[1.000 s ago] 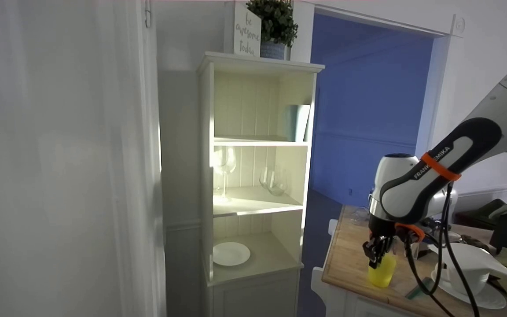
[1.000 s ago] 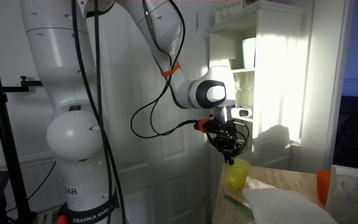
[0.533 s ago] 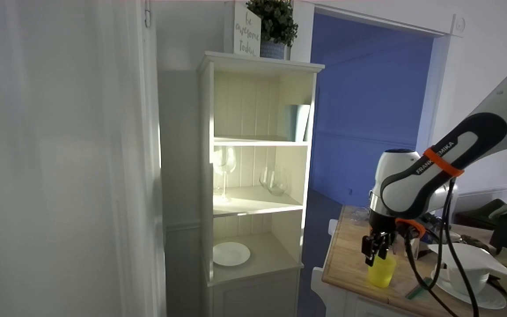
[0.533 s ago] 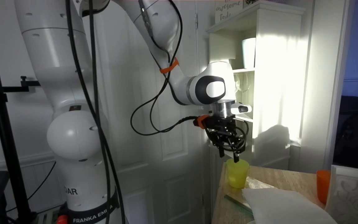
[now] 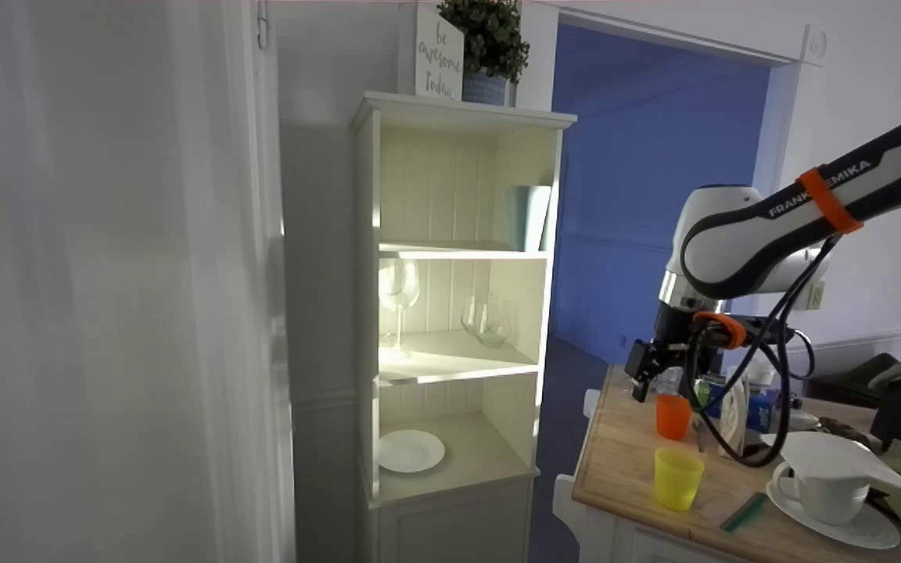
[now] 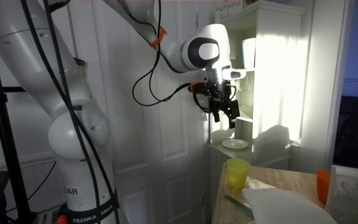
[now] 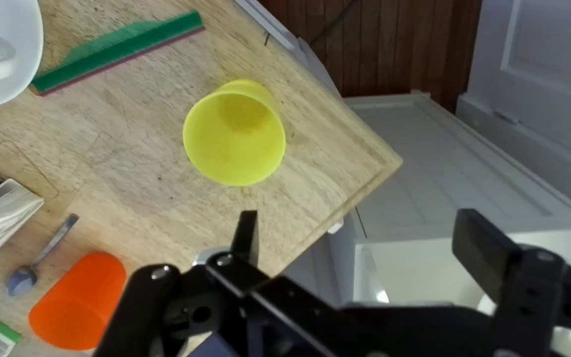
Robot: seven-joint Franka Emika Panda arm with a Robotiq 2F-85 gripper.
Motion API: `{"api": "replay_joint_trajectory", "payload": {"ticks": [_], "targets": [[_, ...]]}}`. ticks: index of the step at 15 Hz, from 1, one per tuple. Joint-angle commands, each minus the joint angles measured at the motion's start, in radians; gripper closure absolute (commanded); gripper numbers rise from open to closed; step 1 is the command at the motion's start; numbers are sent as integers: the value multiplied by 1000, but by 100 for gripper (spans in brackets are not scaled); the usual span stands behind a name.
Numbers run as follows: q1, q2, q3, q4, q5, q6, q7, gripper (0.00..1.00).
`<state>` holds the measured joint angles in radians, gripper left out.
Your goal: Put the yellow cup on top of the cabinet on the left
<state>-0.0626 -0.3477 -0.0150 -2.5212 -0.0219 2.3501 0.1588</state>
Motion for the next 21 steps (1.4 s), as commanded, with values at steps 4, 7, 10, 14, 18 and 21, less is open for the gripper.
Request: {"api": "replay_joint_trajectory", "payload": {"ticks": [4, 7, 10, 14, 18, 21], "targets": [[-21, -59, -29, 28, 84, -10, 43, 0], [-24, -67, -46, 27, 101, -13, 38, 0], [-23, -67, -45, 27, 103, -13, 38, 0], [-145, -108, 111, -88, -138, 149, 381, 0], [-264, -187, 281, -237, -239, 266, 684, 0], [-288, -248, 348, -332, -295, 309, 892, 0]]}}
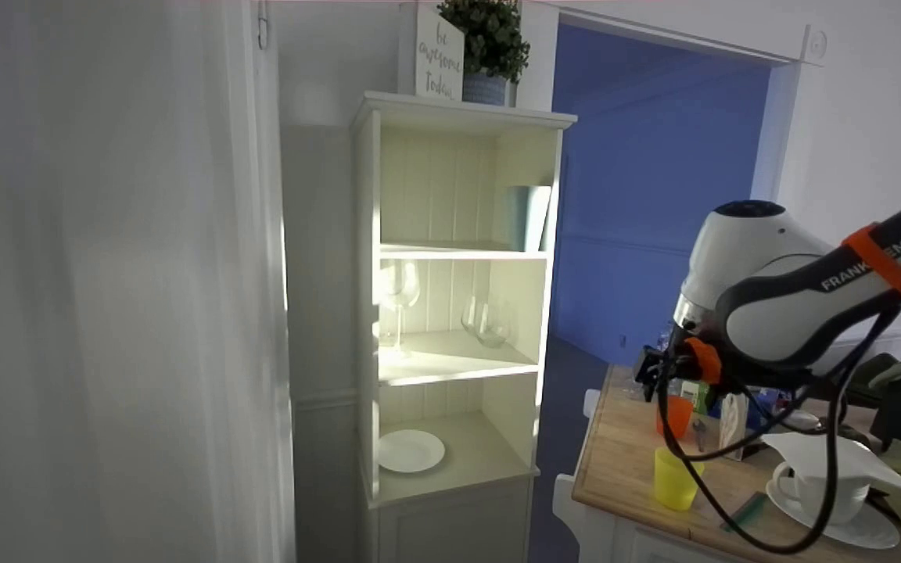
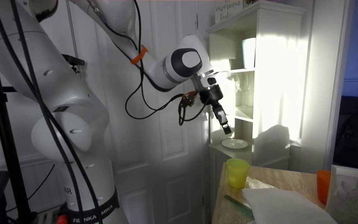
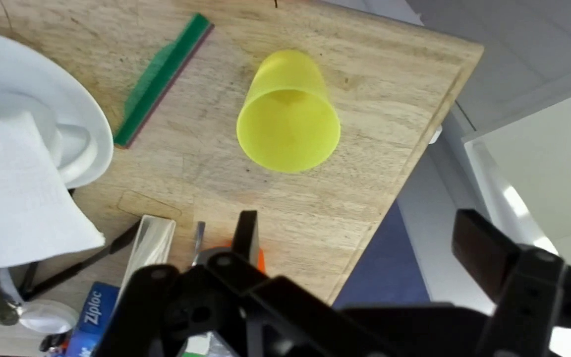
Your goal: Put the yellow cup on top of the cabinet on the left
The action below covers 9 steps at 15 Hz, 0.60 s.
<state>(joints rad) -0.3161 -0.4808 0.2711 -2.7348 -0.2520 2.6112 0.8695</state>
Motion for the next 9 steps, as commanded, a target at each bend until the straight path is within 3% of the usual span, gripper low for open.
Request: {"api": "replay_joint_trajectory", "payload": {"ticks": [1, 5, 9], "targets": [[-60, -42, 106, -30, -97, 17, 236, 0], [-105, -50, 240, -32, -250, 41, 478, 0], [-120, -29, 314, -27, -373, -18, 701, 0]]}}
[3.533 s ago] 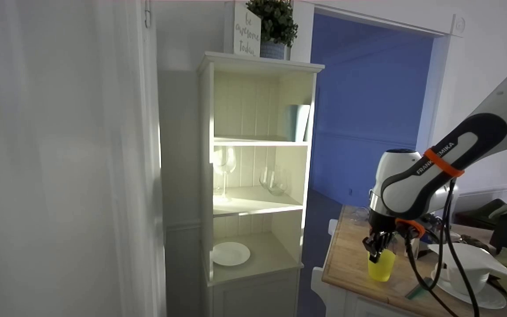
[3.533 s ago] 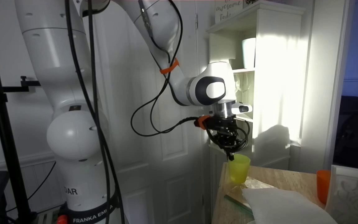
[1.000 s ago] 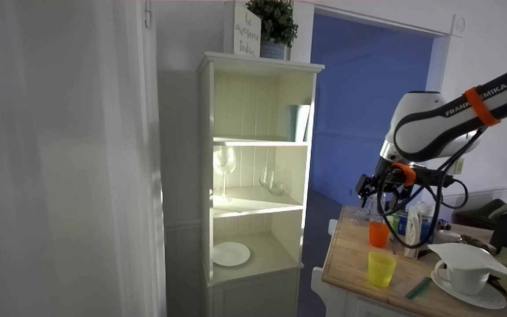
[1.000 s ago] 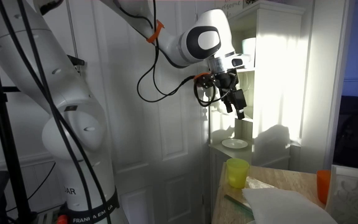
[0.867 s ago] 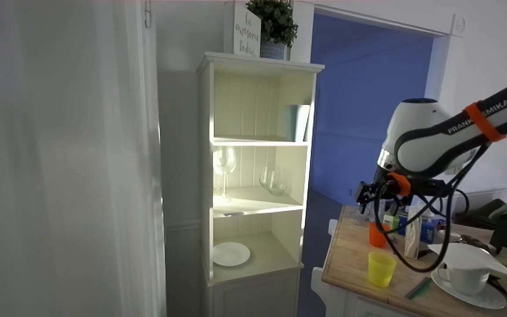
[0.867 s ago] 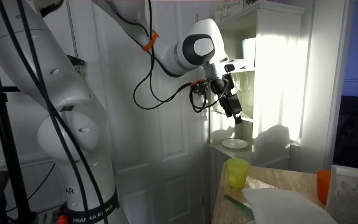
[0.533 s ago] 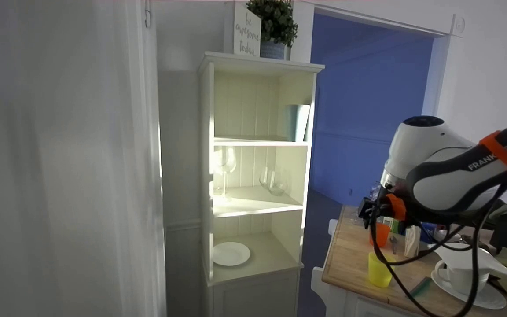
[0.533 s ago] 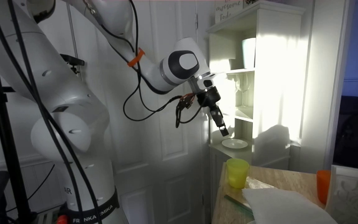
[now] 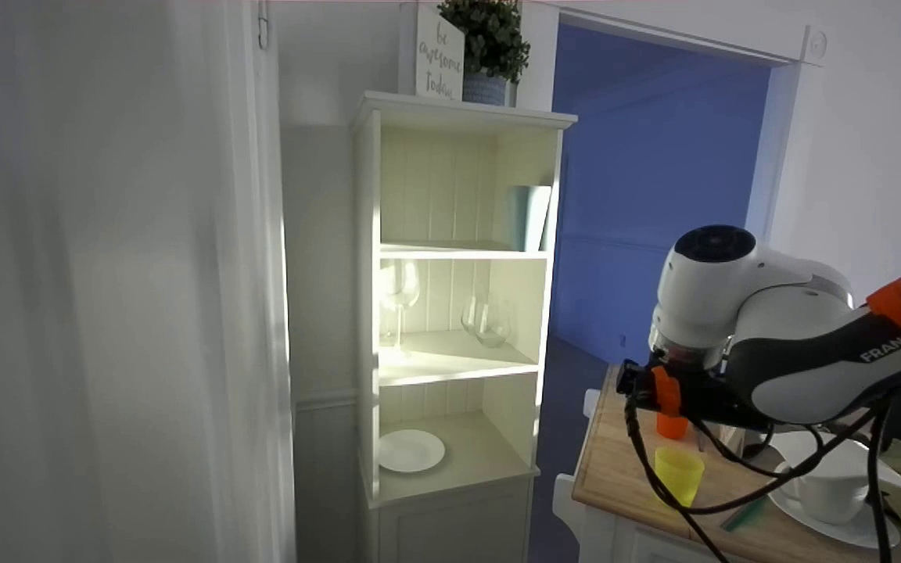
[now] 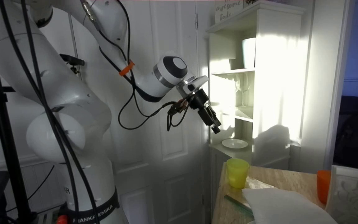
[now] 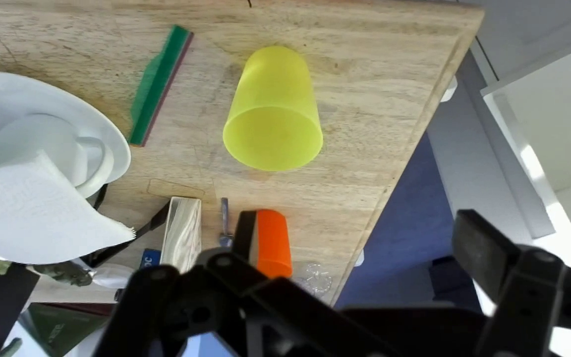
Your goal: Put the yellow cup on top of the cabinet on the left
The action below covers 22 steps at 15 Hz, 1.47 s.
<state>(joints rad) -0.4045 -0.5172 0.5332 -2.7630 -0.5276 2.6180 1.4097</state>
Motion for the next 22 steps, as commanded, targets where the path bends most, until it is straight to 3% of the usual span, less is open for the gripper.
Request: {"api": "replay_joint_trajectory", "payload": {"ticks": [1, 4, 10, 11, 12, 15, 19, 22], "targets": [[-48, 20, 75, 1, -141, -34, 241, 0], [-98, 77, 145, -4, -243, -62, 406, 0], [-261, 233, 314, -9, -588, -93, 816, 0], [-264, 284, 317, -10, -612, -102, 789, 0], [-236, 207, 292, -11, -535, -89, 736, 0], [-253, 279, 304, -8, -575, -98, 753, 0], [-253, 288, 305, -6, -578, -100, 753, 0], [-269, 317, 319, -6, -623, -95, 832, 0]]}}
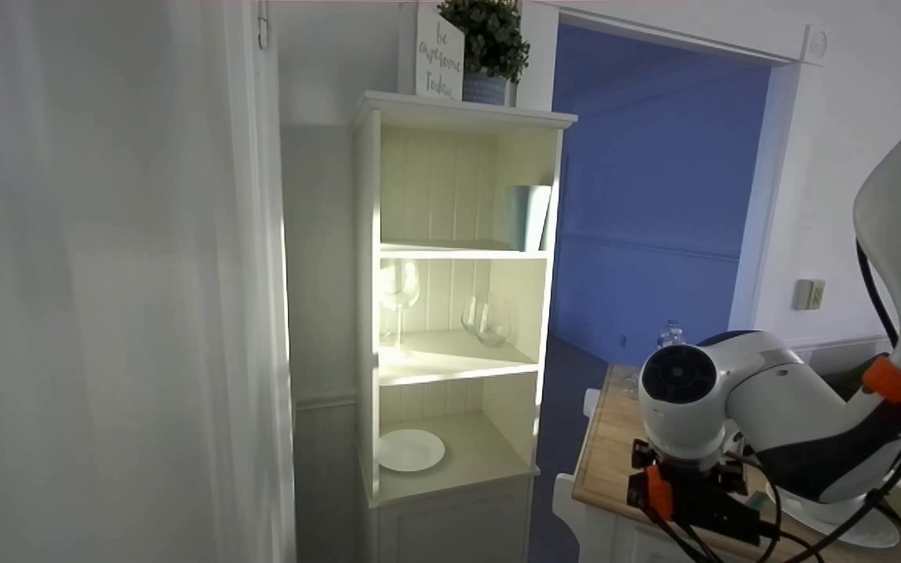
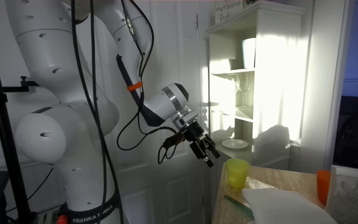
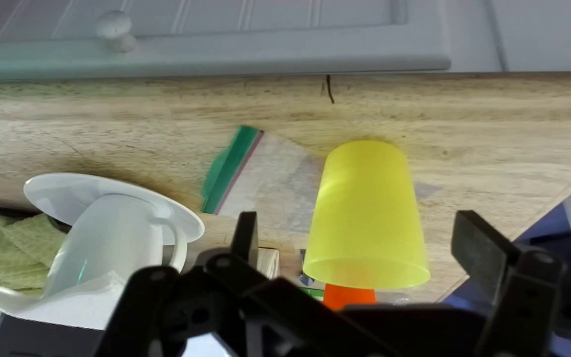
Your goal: Put the yellow cup on top of the cabinet on the left
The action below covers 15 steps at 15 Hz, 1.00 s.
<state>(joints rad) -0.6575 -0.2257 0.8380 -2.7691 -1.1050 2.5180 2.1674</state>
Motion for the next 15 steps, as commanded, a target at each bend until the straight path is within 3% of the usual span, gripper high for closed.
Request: {"api": "replay_joint_trajectory", "payload": {"ticks": [1, 4, 11, 12, 13, 15], "targets": [[-16, 34, 15, 0, -47, -1, 85, 0], [-23, 51, 18, 0, -108, 1, 178, 0], [-42, 129, 30, -1, -374, -83, 476, 0], [162, 176, -171, 0, -432, -143, 517, 0], [202, 192, -209, -1, -474, -172, 560, 0], [352, 252, -361, 9, -532, -228, 614, 0]]}}
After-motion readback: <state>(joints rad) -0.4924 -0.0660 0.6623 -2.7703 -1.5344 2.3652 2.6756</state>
